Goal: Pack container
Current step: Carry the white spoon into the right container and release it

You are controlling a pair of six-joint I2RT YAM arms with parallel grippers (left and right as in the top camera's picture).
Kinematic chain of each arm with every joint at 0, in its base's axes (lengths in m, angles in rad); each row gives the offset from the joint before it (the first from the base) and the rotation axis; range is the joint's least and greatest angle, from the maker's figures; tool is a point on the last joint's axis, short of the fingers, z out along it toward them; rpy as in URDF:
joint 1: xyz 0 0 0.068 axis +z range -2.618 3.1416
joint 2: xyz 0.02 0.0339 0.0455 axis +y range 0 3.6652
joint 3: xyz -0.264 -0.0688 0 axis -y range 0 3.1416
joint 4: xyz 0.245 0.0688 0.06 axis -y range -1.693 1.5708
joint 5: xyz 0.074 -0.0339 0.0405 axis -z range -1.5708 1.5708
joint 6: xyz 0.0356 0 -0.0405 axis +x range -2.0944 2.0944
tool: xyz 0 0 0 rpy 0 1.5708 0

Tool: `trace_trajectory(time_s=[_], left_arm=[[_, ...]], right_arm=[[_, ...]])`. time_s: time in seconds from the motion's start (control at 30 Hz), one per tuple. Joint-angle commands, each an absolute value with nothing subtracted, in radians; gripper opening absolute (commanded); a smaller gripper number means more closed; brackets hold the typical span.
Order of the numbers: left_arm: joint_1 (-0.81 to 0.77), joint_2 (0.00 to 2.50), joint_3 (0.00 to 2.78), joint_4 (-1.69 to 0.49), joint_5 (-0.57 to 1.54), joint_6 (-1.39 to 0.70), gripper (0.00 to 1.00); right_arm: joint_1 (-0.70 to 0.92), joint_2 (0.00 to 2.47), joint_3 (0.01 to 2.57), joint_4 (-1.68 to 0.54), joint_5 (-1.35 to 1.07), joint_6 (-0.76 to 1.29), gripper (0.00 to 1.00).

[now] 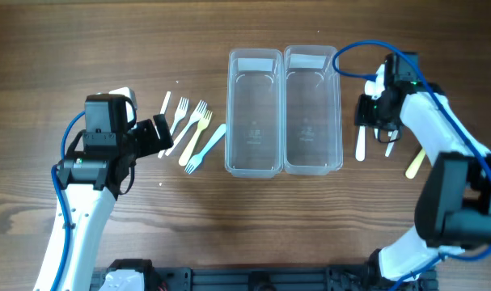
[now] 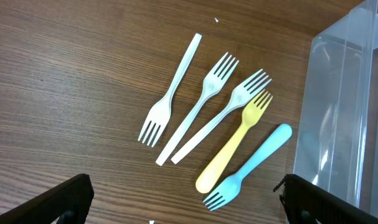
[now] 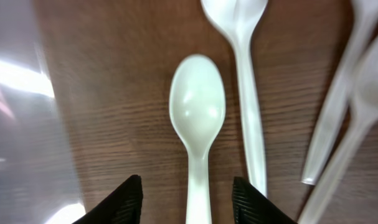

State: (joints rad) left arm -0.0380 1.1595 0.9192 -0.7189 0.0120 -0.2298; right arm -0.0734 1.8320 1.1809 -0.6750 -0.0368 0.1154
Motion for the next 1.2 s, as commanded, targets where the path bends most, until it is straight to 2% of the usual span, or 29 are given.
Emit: trace_trajectory(time_s=[0.0, 0.17, 0.33, 0.53, 0.6, 0.8, 1.0, 1.17], left_arm=[[-0.032, 1.161, 0.938, -0.719, 0.002, -0.213, 1.00], [-0.032, 1.161, 0.938, -0.719, 0.002, -0.213, 1.00], [-0.032, 1.161, 0.938, -0.719, 0.002, -0.213, 1.00], [-0.032, 1.161, 0.938, -0.719, 0.002, -0.213, 1.00], [-0.032, 1.161, 0.938, -0.720, 0.002, -0.213, 1.00], [-0.032, 1.161, 0.938, -0.720, 0.002, -0.213, 0.99], [-0.032, 1.161, 0.938, -0.719, 0.002, -0.213, 1.00], [-0.032, 1.161, 0.938, -0.719, 0.002, -0.213, 1.00]], right_arm=[[-0.070, 1.887, 1.170, -0.669, -0.060, 0.138, 0.44], [-0.070, 1.925, 1.170, -0.662, -0.060, 0.139, 0.43], [-0.070, 1.953, 1.170, -0.666, -0.059, 0.160, 0.31], [-0.070, 1.956, 1.169, -0.706, -0.059, 0.190, 0.09], [-0.070, 1.956, 1.169, -0.723, -0.059, 0.212, 0.06], [-0.070, 1.874, 1.174, -0.743, -0.040, 0.212, 0.04], [-0.070, 1.562, 1.174, -0.739, -0.063, 0.218, 0.04], [-0.033, 1.347, 1.174, -0.729, -0.223, 0.219, 0.04]])
